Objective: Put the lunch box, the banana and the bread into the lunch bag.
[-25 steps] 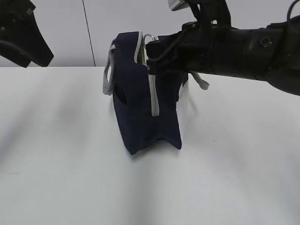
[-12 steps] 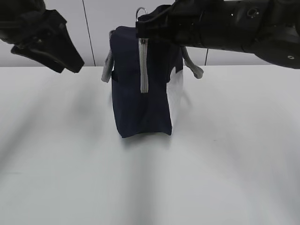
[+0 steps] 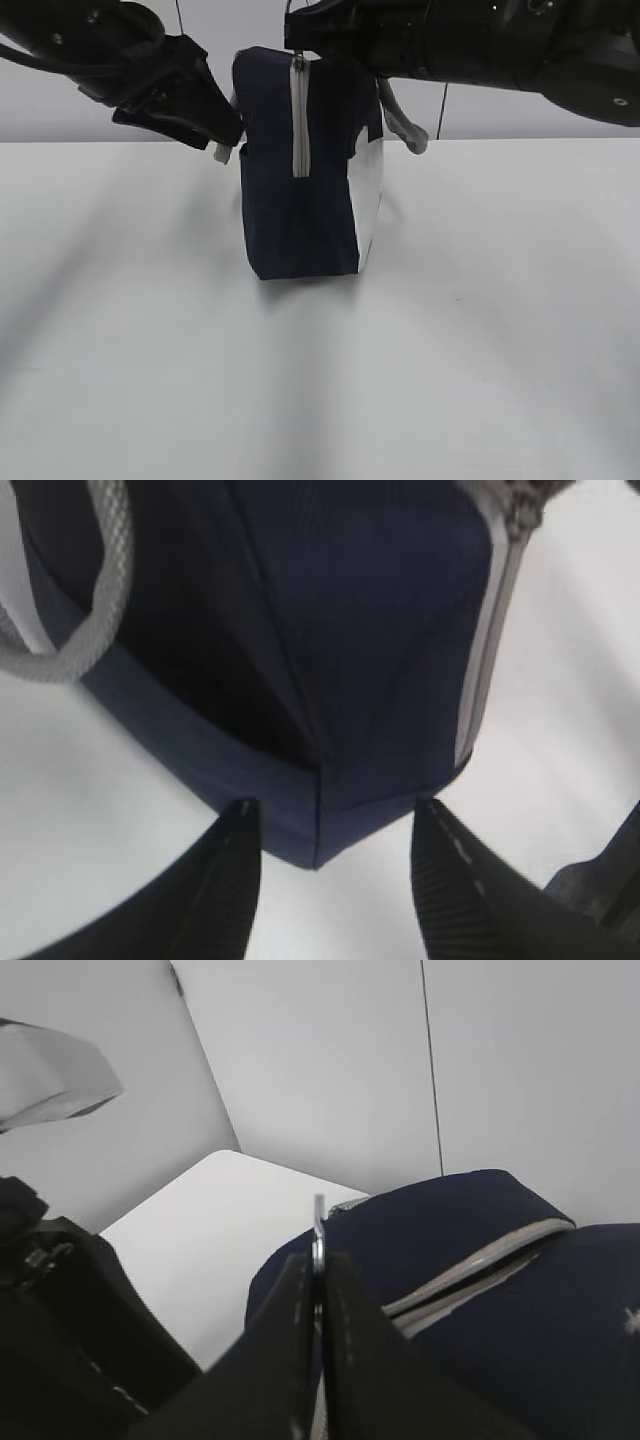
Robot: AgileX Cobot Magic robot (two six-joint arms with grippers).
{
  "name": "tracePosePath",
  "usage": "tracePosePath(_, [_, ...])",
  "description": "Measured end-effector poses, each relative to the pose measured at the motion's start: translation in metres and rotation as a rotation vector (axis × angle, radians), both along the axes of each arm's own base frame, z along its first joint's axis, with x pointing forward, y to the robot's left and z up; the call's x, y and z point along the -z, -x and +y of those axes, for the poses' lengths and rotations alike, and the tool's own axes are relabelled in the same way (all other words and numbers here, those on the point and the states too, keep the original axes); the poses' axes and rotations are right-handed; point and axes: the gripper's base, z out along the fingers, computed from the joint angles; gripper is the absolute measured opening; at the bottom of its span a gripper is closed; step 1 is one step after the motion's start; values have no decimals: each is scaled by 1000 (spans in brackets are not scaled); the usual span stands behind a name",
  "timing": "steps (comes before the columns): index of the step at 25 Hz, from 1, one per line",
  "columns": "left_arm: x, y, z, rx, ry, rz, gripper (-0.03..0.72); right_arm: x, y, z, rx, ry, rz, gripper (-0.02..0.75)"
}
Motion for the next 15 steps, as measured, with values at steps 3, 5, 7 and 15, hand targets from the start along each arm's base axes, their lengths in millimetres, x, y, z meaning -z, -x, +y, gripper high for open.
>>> tracePosePath(3, [7,-7,-8,0,23,-27,372,0,0,0,1,-5,4,-1])
tracePosePath(5, [13,-11,-13,2,31,-31,372,0,0,0,2,-11,8,-1])
tracePosePath(7, [20,-14,-18,12,38,-32,372,0,0,0,3,-13,10,-1])
tracePosePath(15, [30,-18,-29,67,19,-95,62,0,0,0,5,-14,15,-1])
